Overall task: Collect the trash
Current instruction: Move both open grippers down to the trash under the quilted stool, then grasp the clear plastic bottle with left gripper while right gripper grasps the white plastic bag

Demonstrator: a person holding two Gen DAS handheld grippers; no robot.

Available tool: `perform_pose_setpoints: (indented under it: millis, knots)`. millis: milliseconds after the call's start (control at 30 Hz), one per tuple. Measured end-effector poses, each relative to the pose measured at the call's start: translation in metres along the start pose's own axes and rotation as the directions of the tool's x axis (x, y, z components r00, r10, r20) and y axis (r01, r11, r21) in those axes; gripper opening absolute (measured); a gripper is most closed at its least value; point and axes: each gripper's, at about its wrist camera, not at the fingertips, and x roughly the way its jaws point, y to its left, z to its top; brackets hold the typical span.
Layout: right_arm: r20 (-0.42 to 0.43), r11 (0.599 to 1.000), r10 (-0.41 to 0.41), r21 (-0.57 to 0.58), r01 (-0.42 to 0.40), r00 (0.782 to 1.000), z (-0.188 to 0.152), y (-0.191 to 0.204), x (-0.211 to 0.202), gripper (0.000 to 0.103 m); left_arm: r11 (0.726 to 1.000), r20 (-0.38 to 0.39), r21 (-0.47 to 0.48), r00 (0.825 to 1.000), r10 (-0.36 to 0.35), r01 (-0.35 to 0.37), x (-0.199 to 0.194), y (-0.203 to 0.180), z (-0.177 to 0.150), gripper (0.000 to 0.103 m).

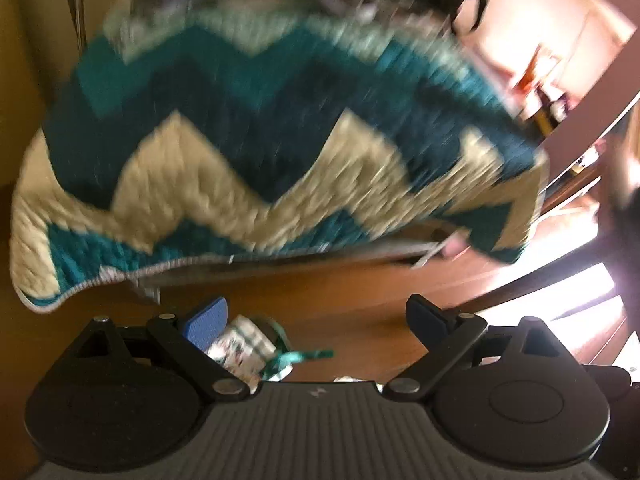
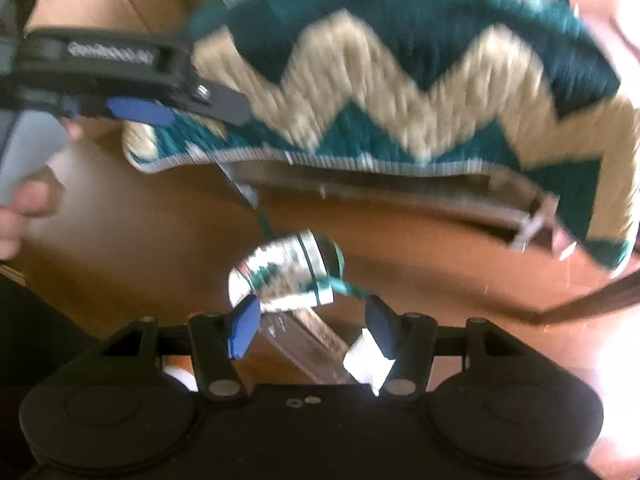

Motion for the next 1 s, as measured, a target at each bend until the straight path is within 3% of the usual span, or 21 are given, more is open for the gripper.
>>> perform_pose_setpoints:
  millis: [133,267,400,500,767,933,1000]
  knots:
    - [-0.110,0.999,-0.013,0.051,0.018,0.994,-0.004,-0.013,0.053,0.058,0.995,-0.084,0.088,0.996,0.044,-0.036,0.051,0.015,-0.007,0.097]
    - [-0.223,0.997,-0.025,0.070,0.041,0.975,-0.011,-0.027,0.105,0.058,0.982,-0.178,0.186,0.983,0.050,-0.016,0.102,0.024,-0.016,0.097]
    - [-0.312,0.997,-0.050,0.046,0.067,0.949,-0.019,-0.041,0.156,0.058,0.937,-0.234,0.347,0.971,0.047,0.038,0.143,0.024,-0.038,0.097]
    - [-0.360,0.996,-0.040,0.061,0.066,0.932,-0.022,-0.052,0.190,0.058,0.879,-0.278,0.464,0.960,0.026,0.110,0.166,0.018,-0.064,0.097]
    - [-0.452,0.995,-0.024,0.073,0.063,0.892,-0.032,-0.071,0.257,0.057,0.683,-0.347,0.690,0.938,0.020,0.240,0.207,0.000,-0.142,0.097]
    - [-0.495,0.994,-0.008,0.092,0.062,0.869,-0.042,-0.079,0.283,0.057,0.502,-0.386,0.806,0.922,0.041,0.315,0.226,-0.007,-0.193,0.097]
    - [-0.522,0.993,-0.014,0.091,0.071,0.853,-0.048,-0.083,0.291,0.057,0.458,-0.400,0.825,0.915,0.060,0.331,0.236,-0.007,-0.208,0.097]
